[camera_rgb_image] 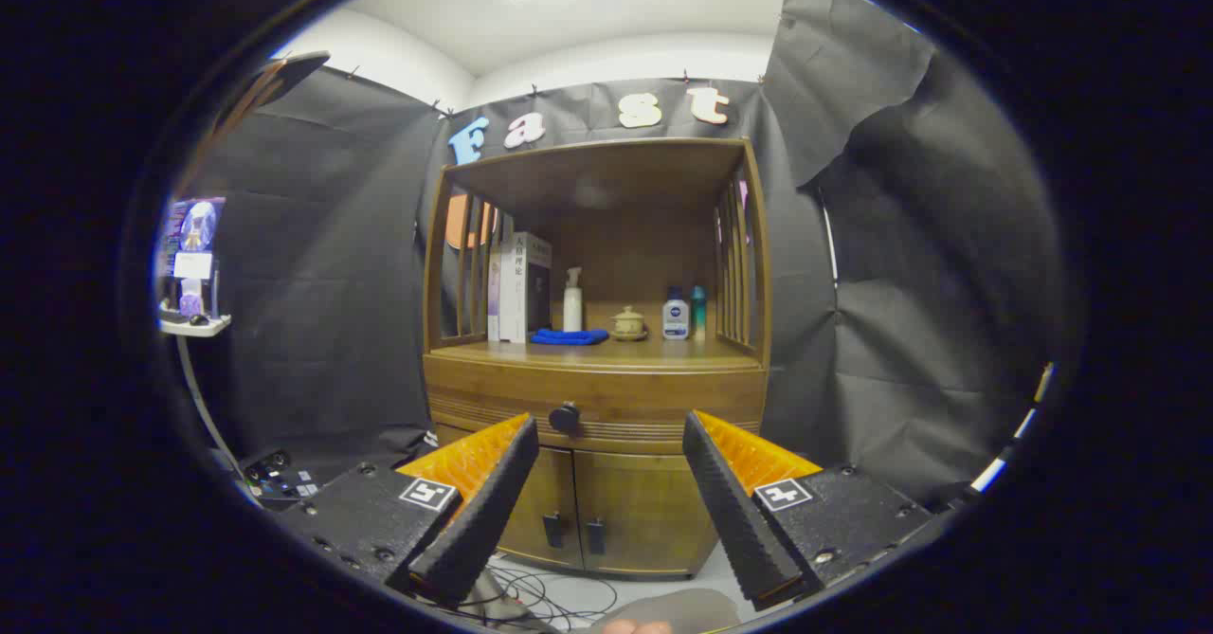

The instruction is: Pull open the drawer, take out the items inside it, and place them on the countertop above the cabinet.

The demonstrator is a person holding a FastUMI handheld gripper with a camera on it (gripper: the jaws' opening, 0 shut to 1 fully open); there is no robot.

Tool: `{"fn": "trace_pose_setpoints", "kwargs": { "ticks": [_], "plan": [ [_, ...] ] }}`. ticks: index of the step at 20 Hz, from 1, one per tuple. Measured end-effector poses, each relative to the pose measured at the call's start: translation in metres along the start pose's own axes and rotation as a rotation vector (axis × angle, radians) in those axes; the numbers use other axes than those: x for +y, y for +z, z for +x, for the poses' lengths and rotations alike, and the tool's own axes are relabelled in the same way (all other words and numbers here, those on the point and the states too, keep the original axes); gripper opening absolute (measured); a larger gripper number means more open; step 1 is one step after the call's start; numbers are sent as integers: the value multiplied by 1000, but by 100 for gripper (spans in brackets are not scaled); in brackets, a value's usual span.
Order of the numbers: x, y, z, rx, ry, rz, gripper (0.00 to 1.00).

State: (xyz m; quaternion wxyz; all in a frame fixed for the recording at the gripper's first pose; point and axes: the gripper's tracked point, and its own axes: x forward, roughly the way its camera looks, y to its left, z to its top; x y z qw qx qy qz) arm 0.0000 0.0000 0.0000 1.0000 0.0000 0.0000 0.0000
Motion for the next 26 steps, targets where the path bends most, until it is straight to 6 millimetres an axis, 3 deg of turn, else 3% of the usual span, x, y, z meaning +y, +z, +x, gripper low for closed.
{"fn": "trace_pose_setpoints", "kwargs": {
  "ticks": [19,26],
  "plan": [
    [6,-2,-1,5,16,-20,99],
    [4,-7,7,17,2,-5,99]
  ]
}}
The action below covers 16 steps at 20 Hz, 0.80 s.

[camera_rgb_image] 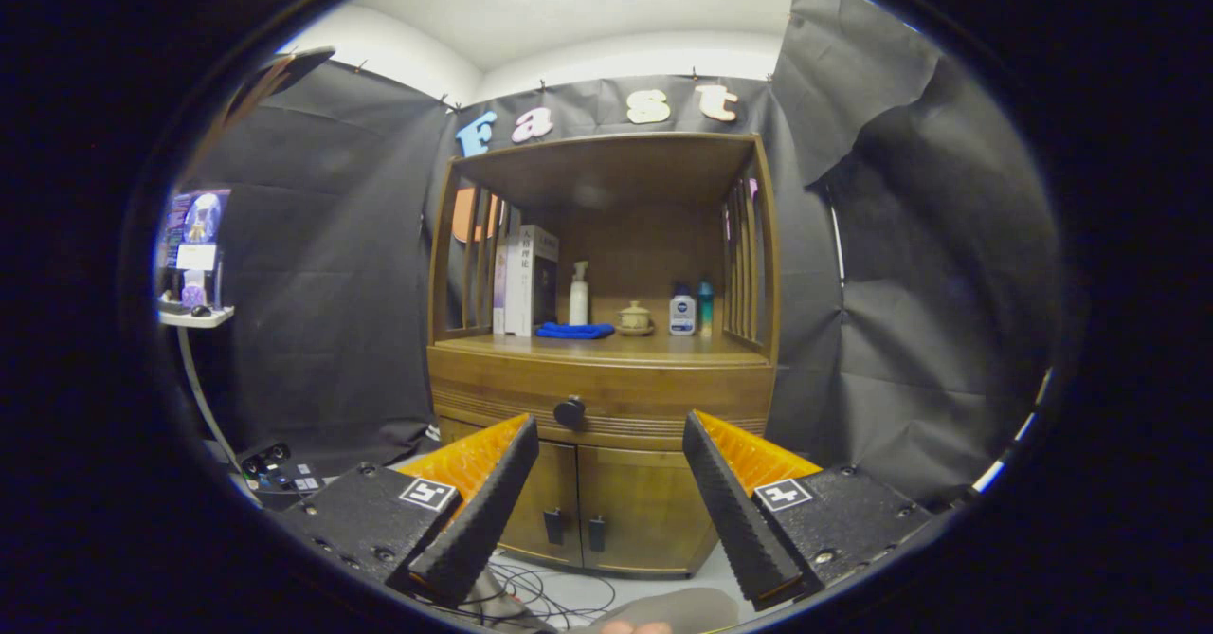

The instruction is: Pull open the drawer, take out the items inside it, and place them on the countertop above the cabinet.

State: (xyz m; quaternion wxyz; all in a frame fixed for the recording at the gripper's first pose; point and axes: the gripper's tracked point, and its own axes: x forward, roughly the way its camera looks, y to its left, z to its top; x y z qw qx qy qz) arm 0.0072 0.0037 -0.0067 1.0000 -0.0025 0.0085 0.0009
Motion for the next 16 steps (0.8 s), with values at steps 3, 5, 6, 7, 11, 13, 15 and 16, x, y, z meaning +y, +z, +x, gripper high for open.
{"fn": "trace_pose_setpoints", "kwargs": {
  "ticks": [3,5,6,7,11,13,15,16],
  "plan": [
    [-1,1,14,-5,-10,13,99],
    [3,-1,25,7,-10,16,99],
    [5,-2,32,14,-13,13,99],
    [6,-6,40,20,-16,11,99],
    [14,-6,78,28,-30,-3,100],
    [21,-8,104,35,-35,-6,99],
    [29,-12,134,51,-40,-8,99],
    [33,-16,148,69,-41,-4,99]
  ]
}}
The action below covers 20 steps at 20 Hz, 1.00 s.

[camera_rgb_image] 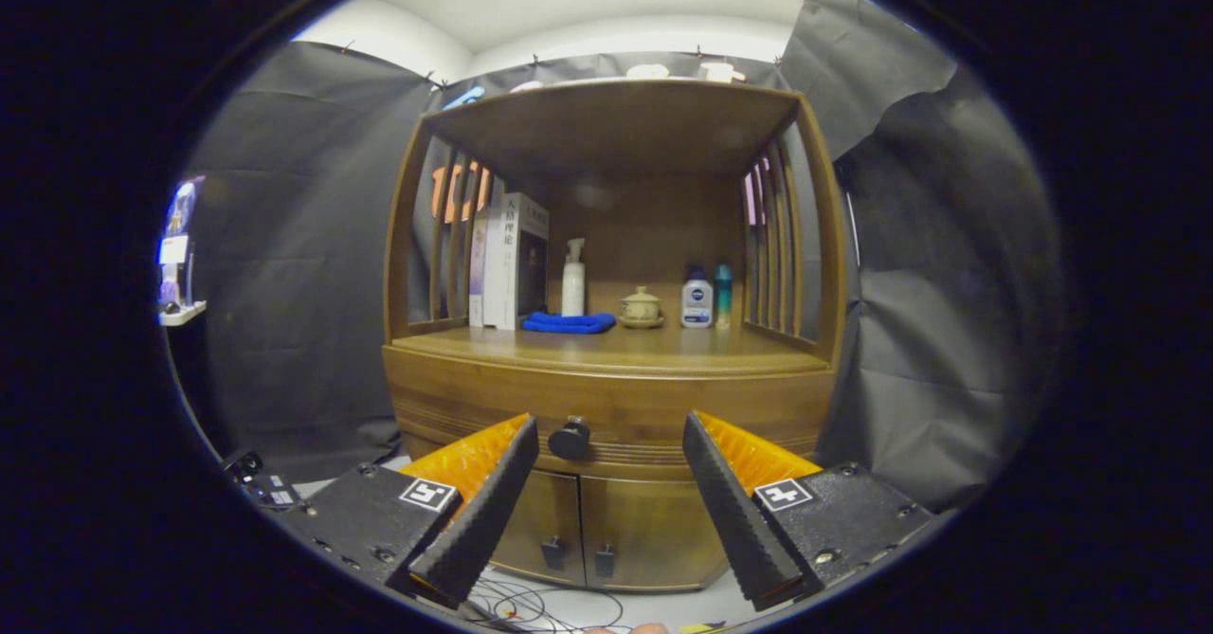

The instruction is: Pull open the drawer, take out the items inside it, and place them on the countertop above the cabinet.

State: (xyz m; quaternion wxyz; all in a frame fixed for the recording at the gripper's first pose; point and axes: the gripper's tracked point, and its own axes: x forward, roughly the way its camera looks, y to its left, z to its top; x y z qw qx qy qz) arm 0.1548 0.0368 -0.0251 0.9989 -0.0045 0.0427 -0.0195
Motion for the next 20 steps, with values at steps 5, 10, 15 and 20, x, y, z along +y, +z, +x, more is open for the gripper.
{"fn": "trace_pose_setpoints", "kwargs": {
  "ticks": [5,10,15,20],
  "plan": [
    [17,-30,59,99,-7,3,99],
    [24,-55,97,187,-36,9,98],
    [28,-66,113,220,-51,-21,90],
    [30,-72,121,248,-73,-36,65]
  ]
}}
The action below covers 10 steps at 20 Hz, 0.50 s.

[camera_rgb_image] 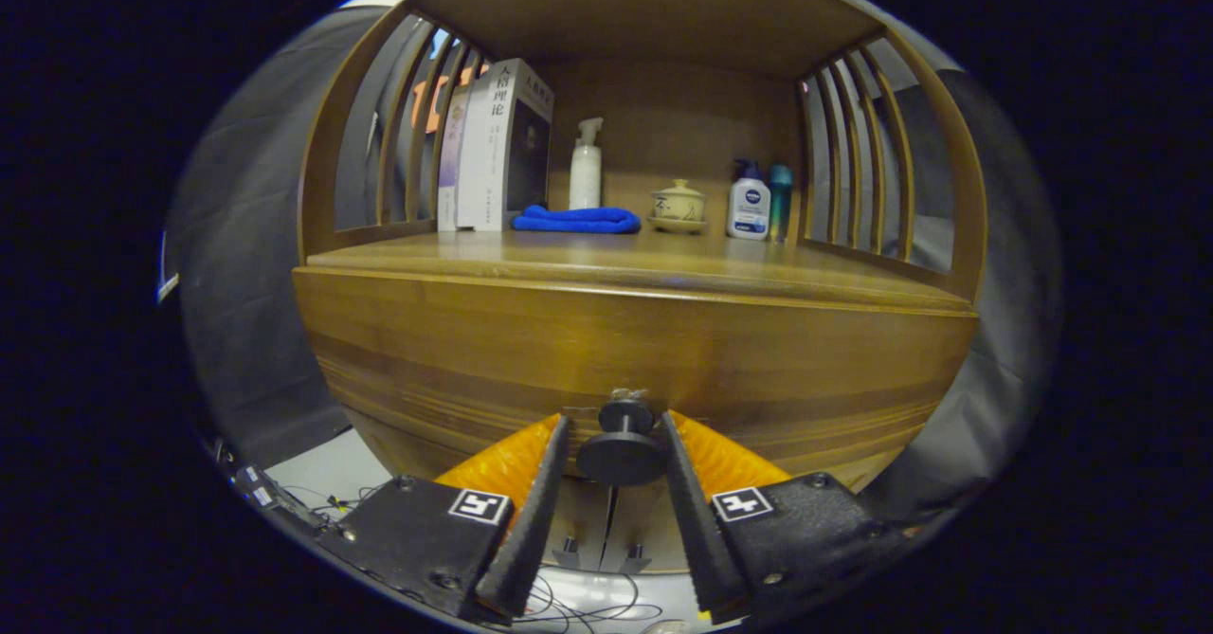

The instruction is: Pull open the drawer, take out the items inside it, and place them on the countertop above the cabinet.

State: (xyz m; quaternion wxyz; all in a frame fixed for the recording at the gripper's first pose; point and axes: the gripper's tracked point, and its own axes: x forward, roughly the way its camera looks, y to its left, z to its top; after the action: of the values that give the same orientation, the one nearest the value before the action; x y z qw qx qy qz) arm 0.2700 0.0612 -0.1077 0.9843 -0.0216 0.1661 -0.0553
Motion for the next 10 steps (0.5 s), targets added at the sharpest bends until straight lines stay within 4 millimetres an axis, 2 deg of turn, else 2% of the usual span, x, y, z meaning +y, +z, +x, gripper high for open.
{"fn": "trace_pose_setpoints", "kwargs": {
  "ticks": [3,7,10],
  "plan": [
    [-2,0,-1,2,-32,16,49],
    [0,0,-1,-4,2,51,45],
    [0,0,-1,10,33,42,36]
  ]
}}
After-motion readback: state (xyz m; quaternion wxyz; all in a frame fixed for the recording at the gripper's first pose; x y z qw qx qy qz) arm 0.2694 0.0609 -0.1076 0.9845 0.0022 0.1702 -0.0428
